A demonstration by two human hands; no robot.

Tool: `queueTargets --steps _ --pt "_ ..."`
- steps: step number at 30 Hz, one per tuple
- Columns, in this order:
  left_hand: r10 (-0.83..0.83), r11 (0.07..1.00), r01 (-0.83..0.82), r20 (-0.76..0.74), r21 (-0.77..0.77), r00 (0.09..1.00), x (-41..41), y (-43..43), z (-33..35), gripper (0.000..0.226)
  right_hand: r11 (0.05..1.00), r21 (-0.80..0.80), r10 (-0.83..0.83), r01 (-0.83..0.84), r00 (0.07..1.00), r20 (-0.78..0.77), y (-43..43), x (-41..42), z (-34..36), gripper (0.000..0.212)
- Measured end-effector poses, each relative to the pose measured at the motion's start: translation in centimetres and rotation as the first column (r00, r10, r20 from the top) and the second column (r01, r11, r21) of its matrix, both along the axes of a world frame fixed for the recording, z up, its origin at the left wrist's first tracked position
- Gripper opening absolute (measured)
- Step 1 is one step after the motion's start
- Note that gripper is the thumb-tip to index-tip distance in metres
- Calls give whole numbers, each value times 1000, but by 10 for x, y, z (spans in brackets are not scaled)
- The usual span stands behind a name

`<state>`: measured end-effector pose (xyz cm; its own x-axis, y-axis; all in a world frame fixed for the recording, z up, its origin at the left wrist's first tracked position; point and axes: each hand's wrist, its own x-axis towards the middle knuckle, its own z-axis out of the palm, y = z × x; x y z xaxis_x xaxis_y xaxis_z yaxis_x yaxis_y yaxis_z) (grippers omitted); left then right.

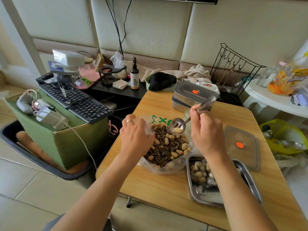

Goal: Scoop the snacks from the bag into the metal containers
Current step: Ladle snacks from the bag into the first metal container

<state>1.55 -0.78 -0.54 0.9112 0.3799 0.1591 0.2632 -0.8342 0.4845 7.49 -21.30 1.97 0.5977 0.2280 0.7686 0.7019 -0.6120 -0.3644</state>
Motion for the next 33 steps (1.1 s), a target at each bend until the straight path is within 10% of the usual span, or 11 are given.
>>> queueTargets --steps 8,21,28,33 --pt "-48 999 46 -106 -22 993 1 -1 -5 48 975 -175 143 -137 989 23 3 -1 -3 27" --pt "-115 988 100 -127 -121 985 -3 -1 -2 47 998 12 58 -57 981 -184 10 -16 -10 38" --pt "-117 991 108 -124 -76 985 -8 2 -5 47 888 313 22 336 650 -760 3 -11 -10 30" --pt "-121 990 115 70 85 990 -12 4 -9 45 766 426 165 481 494 -854 -9 -3 -18 25"
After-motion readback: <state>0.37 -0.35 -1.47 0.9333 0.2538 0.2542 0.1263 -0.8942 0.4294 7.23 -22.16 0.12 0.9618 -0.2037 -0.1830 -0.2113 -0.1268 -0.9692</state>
